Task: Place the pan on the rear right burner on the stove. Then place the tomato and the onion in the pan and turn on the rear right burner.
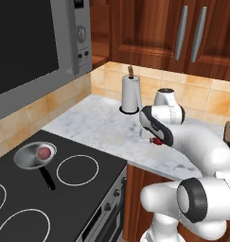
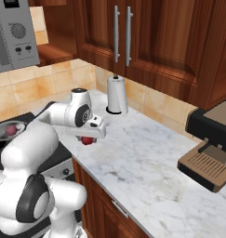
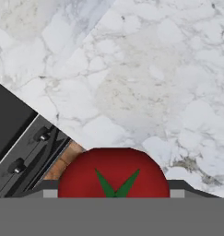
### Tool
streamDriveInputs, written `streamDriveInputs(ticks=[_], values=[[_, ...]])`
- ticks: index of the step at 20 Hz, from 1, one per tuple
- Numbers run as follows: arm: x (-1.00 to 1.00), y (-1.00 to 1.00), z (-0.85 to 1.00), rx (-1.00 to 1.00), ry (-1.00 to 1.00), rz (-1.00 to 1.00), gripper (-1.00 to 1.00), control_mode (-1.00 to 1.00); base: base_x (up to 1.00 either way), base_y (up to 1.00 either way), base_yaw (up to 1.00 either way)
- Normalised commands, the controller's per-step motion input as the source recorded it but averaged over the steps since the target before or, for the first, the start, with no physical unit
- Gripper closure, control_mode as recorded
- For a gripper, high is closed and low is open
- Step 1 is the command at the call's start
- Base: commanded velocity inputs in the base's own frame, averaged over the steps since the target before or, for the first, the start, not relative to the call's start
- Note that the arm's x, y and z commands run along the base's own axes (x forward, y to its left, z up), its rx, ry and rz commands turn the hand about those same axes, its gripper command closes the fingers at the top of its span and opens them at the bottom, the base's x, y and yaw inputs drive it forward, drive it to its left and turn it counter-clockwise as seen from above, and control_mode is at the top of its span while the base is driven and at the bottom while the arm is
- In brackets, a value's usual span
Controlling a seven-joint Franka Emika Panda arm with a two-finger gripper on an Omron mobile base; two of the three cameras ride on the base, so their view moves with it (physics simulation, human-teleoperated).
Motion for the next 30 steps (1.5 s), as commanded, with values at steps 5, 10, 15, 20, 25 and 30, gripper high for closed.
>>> streamDriveInputs(ticks=[5, 10, 15, 20, 25, 30], values=[[-0.45, 0.05, 0.27, 0.00, 0.00, 0.04, 1.00, -1.00, 0.00, 0.00, 0.00], [-0.28, 0.09, 0.13, 0.00, 0.00, 0.03, 1.00, -1.00, 0.00, 0.00, 0.00], [-0.38, 0.04, 0.16, 0.00, 0.00, 0.03, 1.00, -1.00, 0.00, 0.00, 0.00], [-0.07, 0.00, 0.08, 0.00, 0.00, 0.03, 1.00, 1.00, -0.03, 0.00, 0.03], [0.00, 0.00, 0.00, 0.00, 0.00, 0.00, 1.00, 1.00, -0.38, -0.01, 0.31], [0.00, 0.00, 0.00, 0.00, 0.00, 0.00, 1.00, 1.00, -0.19, 0.00, 0.48]])
